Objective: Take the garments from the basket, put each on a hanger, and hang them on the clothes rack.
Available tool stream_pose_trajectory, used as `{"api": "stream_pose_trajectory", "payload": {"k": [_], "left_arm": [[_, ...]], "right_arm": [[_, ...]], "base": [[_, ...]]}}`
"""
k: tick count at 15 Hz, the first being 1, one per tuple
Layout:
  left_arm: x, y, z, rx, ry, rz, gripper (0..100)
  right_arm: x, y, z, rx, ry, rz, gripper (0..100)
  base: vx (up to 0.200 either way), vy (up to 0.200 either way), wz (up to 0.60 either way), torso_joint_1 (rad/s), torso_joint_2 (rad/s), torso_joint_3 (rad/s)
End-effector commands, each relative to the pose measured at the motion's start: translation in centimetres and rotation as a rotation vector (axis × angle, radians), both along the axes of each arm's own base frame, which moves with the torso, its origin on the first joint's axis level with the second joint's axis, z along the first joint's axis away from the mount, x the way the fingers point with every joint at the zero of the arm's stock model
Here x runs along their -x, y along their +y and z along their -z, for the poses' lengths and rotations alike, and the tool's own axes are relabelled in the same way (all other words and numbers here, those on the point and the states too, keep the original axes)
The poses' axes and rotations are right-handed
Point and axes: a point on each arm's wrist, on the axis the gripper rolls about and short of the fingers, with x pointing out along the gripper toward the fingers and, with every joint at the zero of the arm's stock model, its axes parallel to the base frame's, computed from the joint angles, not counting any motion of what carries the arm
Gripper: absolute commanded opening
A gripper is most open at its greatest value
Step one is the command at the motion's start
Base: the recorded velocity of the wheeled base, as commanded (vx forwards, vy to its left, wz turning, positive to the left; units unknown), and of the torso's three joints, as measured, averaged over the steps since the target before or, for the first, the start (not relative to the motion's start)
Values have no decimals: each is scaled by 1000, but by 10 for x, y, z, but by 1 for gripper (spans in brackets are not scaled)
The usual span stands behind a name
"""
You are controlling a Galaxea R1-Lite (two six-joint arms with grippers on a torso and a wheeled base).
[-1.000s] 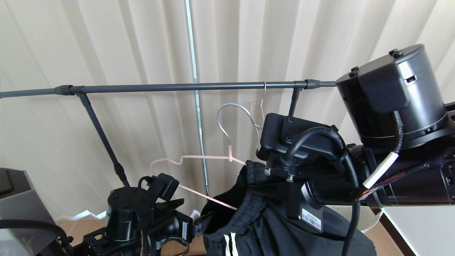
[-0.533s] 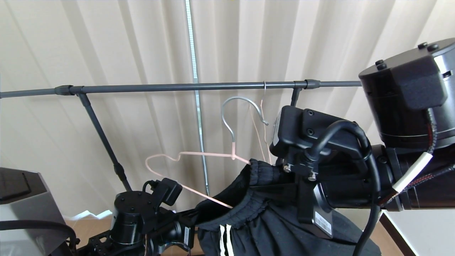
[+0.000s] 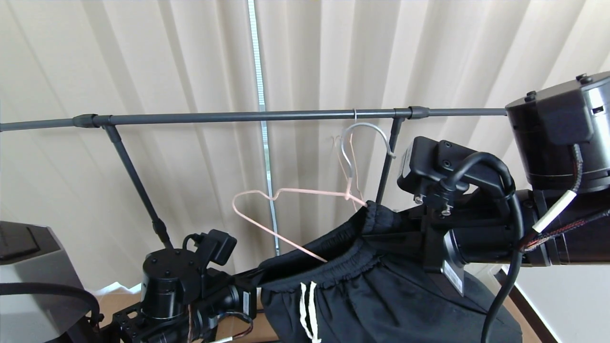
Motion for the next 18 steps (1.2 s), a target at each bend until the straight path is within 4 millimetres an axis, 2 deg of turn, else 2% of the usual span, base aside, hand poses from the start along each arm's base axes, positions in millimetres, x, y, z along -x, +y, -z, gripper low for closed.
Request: {"api": "stream_pose_trajectory", "payload": {"k": [1,6,9,10,11,18], "left_arm": [[-2,3,-2,5,-8,-15,0],[-13,12,-5,17,-26,-66,0],[-21,20,-7,23,-39,-106,0],[-21,20,-7,23,-39,-106,0],[-25,24,-7,25,-43,-124,0],[-26,28,-17,44,-78,-142,0]], "right_arm": [[-3,-11,11,0,13,29,0],[6,-28,34,-42,60,21,0],[17,-38,58,-86,64,-2,0],[17,-38,58,-86,64,-2,0],[22,-41,70,-107,66,-13,0],[21,-40,86,-66,106,-8,0]], "base": [[0,0,0,0,0,0],[0,0,0,0,0,0],[0,0,0,0,0,0],[0,0,0,0,0,0],[0,0,0,0,0,0],[0,0,0,0,0,0]]}}
